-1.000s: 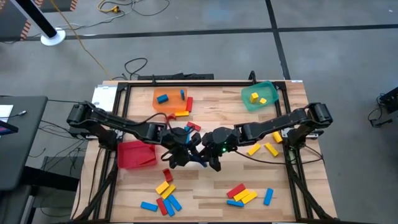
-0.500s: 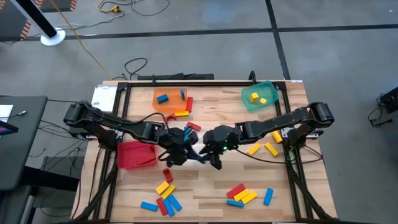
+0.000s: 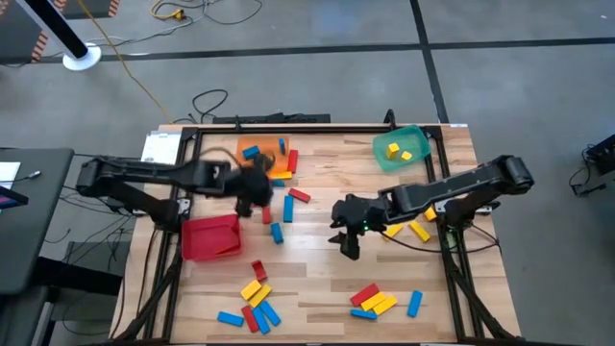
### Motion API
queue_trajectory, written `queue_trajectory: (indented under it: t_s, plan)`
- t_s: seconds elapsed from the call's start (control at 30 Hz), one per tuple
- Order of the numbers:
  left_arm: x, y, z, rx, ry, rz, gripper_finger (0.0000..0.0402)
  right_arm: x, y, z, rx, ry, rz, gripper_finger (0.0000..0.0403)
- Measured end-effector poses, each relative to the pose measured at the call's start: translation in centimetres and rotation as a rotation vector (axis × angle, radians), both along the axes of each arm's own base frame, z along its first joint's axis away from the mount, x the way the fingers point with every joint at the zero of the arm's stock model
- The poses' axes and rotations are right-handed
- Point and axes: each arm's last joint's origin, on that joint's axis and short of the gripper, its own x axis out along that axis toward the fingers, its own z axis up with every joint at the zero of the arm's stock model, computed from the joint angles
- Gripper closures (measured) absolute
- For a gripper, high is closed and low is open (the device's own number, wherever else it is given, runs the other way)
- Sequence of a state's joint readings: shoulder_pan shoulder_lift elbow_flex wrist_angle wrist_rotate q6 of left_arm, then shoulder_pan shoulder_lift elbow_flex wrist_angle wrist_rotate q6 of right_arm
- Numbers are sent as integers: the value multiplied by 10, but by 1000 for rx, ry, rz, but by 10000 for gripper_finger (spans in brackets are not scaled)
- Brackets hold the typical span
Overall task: Sort blocks
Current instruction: Put the blue block into the orange bin
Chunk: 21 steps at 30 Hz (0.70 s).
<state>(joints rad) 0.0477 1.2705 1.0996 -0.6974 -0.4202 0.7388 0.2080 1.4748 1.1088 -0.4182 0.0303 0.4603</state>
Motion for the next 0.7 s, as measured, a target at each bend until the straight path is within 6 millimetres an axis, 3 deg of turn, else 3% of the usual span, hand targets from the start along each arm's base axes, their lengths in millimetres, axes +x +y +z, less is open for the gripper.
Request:
queue_trajectory:
  t_s: [0.2,0.37,0.53,0.7]
  plan:
    - [-27,67,-10,-46,20,294,346,-3,16,-8,-16,45,24,180]
    - [-39,116,-22,-227,-49,400,346,-6,28,-9,-36,41,24,180]
    - [-43,149,-35,-335,-110,479,345,-8,38,-9,-60,29,20,180]
    - [-41,167,-59,-475,-78,505,334,-11,44,-9,-70,23,19,180]
